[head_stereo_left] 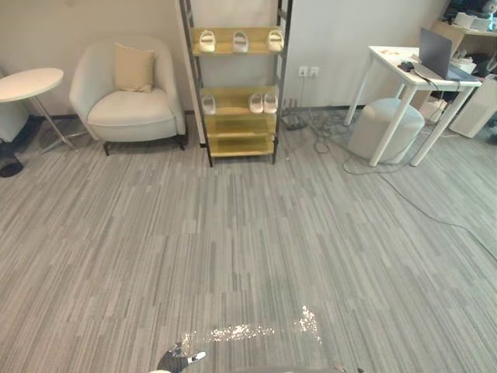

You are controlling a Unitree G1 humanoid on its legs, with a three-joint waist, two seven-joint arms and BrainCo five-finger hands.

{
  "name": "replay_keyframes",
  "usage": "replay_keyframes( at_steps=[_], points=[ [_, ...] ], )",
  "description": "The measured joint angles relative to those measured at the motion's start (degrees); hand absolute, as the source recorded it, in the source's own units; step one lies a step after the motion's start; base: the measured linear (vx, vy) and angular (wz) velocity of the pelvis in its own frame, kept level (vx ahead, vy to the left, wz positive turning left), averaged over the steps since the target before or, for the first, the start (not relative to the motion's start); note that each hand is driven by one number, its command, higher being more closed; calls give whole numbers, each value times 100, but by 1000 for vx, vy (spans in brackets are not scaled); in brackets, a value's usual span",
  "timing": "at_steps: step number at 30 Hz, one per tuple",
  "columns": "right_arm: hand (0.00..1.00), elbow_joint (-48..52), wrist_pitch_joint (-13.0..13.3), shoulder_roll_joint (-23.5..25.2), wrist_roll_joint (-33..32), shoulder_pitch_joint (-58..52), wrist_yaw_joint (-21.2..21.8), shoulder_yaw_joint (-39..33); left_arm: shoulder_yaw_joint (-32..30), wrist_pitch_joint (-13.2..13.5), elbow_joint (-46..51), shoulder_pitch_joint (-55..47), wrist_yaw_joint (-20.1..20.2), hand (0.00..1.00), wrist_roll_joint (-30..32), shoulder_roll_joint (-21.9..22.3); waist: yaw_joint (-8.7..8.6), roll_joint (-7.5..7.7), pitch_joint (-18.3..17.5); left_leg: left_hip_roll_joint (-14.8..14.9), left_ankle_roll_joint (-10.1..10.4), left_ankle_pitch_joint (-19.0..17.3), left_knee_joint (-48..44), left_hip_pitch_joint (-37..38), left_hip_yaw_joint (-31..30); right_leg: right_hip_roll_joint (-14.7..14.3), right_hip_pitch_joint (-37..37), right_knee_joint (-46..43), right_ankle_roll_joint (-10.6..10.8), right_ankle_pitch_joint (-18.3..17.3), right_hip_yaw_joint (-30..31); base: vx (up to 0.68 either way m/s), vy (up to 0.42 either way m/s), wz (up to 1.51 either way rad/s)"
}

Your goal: Organize the slippers on the shoe rack

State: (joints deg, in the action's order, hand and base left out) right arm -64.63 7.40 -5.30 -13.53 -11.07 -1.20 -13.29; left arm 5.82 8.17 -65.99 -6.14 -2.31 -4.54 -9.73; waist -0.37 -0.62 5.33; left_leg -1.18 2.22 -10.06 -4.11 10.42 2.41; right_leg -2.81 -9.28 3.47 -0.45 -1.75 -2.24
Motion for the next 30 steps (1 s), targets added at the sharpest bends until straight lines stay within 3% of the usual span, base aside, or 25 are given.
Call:
replay_keyframes(
  at_steps=[7,11,30],
  points=[
    [0,0,2,2,11,32,1,5,39,5,-32,60,-7,0,111,-10,9,31,125,31,78,65,122,174,-13,-26,-182,90,-11,15,-52,0,3,2],
    [0,1,2,-3,13,32,-2,28,111,13,-54,93,-26,0,176,-22,30,43,145,45,-7,119,203,166,-14,-47,-180,156,-42,53,-65,0,0,0],
    [0,8,17,-7,227,134,-108,345,132,11,-61,96,-132,0,201,-115,38,166,355,137,-1,115,255,269,166,-145,-247,197,-98,87,91,2,9,-4]
  ],
)
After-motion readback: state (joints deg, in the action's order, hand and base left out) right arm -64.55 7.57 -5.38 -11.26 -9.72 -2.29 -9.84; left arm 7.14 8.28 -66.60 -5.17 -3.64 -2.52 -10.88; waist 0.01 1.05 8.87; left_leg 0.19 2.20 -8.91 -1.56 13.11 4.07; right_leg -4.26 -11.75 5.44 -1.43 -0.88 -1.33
